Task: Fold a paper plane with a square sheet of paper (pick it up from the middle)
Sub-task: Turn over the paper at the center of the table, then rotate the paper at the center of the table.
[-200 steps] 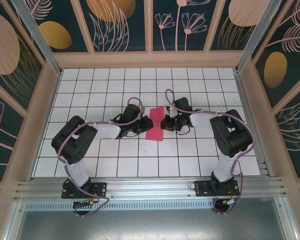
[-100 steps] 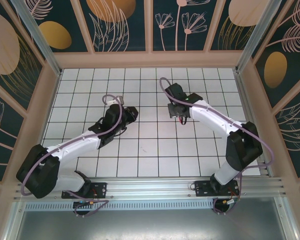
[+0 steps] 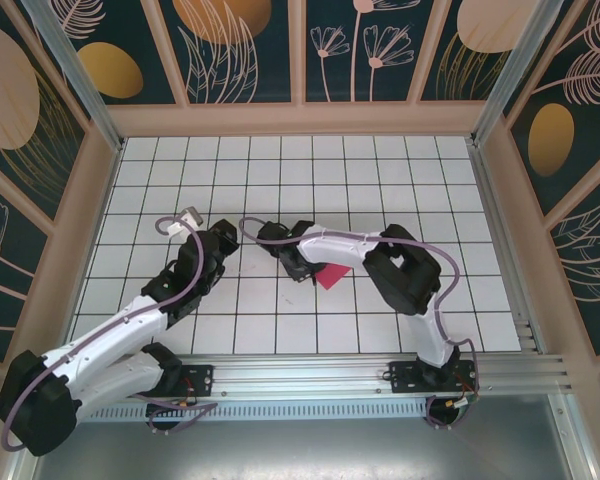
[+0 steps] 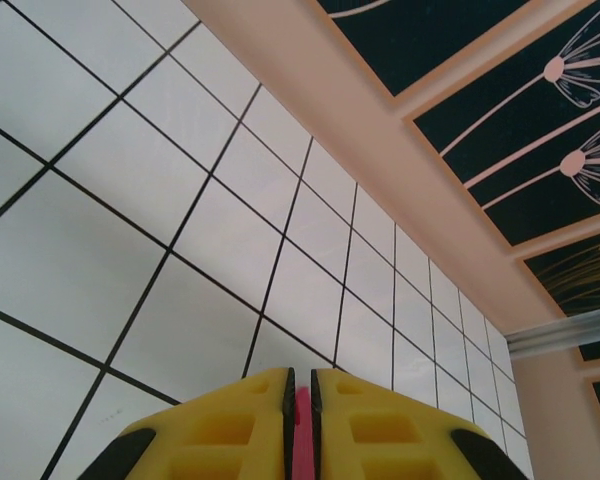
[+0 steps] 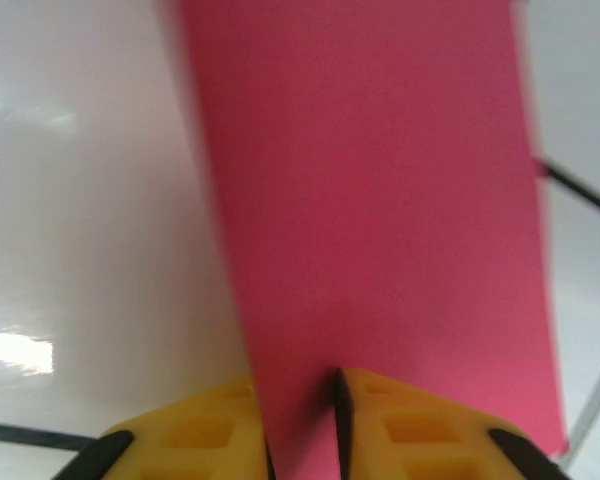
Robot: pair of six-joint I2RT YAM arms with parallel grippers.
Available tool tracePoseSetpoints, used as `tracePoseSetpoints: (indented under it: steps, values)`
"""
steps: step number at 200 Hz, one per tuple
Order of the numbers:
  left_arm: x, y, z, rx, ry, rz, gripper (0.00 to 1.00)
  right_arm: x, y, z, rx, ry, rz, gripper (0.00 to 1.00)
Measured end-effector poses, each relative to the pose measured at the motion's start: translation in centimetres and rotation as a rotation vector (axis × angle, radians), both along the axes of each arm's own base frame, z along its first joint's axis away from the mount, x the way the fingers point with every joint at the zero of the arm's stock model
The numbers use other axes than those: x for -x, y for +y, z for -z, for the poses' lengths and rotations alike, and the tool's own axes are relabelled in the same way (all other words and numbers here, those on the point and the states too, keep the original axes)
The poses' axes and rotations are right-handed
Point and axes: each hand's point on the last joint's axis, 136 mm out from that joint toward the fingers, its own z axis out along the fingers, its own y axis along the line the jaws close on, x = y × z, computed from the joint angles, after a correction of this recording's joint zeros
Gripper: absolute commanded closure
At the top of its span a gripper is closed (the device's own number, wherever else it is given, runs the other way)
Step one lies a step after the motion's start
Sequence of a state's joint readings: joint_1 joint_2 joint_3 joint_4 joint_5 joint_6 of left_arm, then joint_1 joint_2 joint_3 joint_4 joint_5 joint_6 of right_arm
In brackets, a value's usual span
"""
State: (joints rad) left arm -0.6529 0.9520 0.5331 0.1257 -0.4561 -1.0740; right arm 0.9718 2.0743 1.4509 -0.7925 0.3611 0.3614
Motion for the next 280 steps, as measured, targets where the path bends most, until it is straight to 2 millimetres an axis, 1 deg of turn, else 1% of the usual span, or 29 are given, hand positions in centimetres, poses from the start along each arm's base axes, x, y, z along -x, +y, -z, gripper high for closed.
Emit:
tracePoseSetpoints:
  steps: [11, 15, 28, 43, 54, 69, 81, 93, 102, 108, 117, 126, 134, 146, 159, 169, 188, 230, 256, 280]
  values:
    - [0.1, 0.2, 0.0, -0.007, 0.000, -0.006, 0.83, 0.0, 0.1, -0.1, -0.020, 0.005, 0.026, 0.56]
    - [0.1, 0.2, 0.0, -0.010, 0.002, -0.006, 0.83, 0.0, 0.1, -0.2, -0.026, 0.010, 0.025, 0.54]
    - [0.1, 0.2, 0.3, -0.026, 0.009, -0.003, 0.81, 0.0, 0.6, -0.5, -0.095, 0.033, 0.051, 0.53]
    - [0.0, 0.0, 0.7, -0.043, 0.018, 0.013, 0.81, 0.5, 1.6, -1.3, -0.200, 0.061, 0.052, 0.50]
    - [-0.1, -0.4, 1.2, -0.055, 0.030, 0.031, 0.81, 0.9, 2.0, -2.6, -0.283, 0.067, 0.045, 0.47]
    - [-0.3, -1.4, 2.1, -0.070, 0.052, 0.074, 0.81, 1.5, 2.0, -5.1, -0.405, 0.064, 0.036, 0.46]
    - [-0.8, -2.6, 3.2, -0.080, 0.080, 0.124, 0.82, 1.4, 1.1, -7.3, -0.503, 0.045, 0.049, 0.46]
    - [-1.4, -4.6, 4.3, -0.081, 0.117, 0.194, 0.84, 0.3, -0.8, -9.3, -0.607, 0.009, 0.089, 0.46]
    - [-1.9, -6.2, 5.1, -0.076, 0.146, 0.249, 0.86, -0.7, -2.3, -10.0, -0.673, -0.009, 0.126, 0.47]
    - [-2.3, -7.4, 5.7, -0.068, 0.168, 0.292, 0.87, -1.5, -3.8, -10.2, -0.712, -0.020, 0.165, 0.47]
    - [-2.9, -9.4, 6.8, -0.059, 0.205, 0.354, 0.88, -2.5, -5.6, -9.7, -0.749, -0.022, 0.214, 0.48]
    - [-3.3, -11.3, 8.1, -0.050, 0.249, 0.414, 0.88, -3.4, -7.5, -8.8, -0.775, -0.012, 0.267, 0.48]
    - [-3.4, -12.7, 9.2, -0.045, 0.286, 0.458, 0.88, -3.8, -8.7, -7.8, -0.790, 0.009, 0.305, 0.48]
    - [-3.3, -14.5, 10.9, -0.040, 0.338, 0.519, 0.88, -4.1, -9.5, -6.7, -0.815, 0.043, 0.334, 0.49]
    - [-2.8, -15.8, 12.5, -0.041, 0.385, 0.560, 0.86, -4.3, -9.6, -6.1, -0.849, 0.075, 0.336, 0.50]
    - [-2.3, -16.2, 13.3, -0.036, 0.413, 0.576, 0.82, -4.6, -9.3, -5.7, -0.872, 0.095, 0.322, 0.50]
    - [-1.5, -16.6, 14.6, -0.037, 0.457, 0.592, 0.78, -4.7, -8.7, -4.5, -0.887, 0.144, 0.304, 0.51]
    - [-0.9, -16.9, 16.1, -0.025, 0.506, 0.604, 0.77, -4.3, -8.1, -1.8, -0.878, 0.228, 0.294, 0.53]
    - [-0.7, -17.1, 17.2, -0.029, 0.538, 0.614, 0.76, -3.9, -7.9, -1.4, -0.883, 0.252, 0.285, 0.53]
    - [-1.0, -17.5, 17.4, -0.028, 0.540, 0.618, 0.74, -3.5, -7.9, -1.1, -0.889, 0.260, 0.275, 0.53]
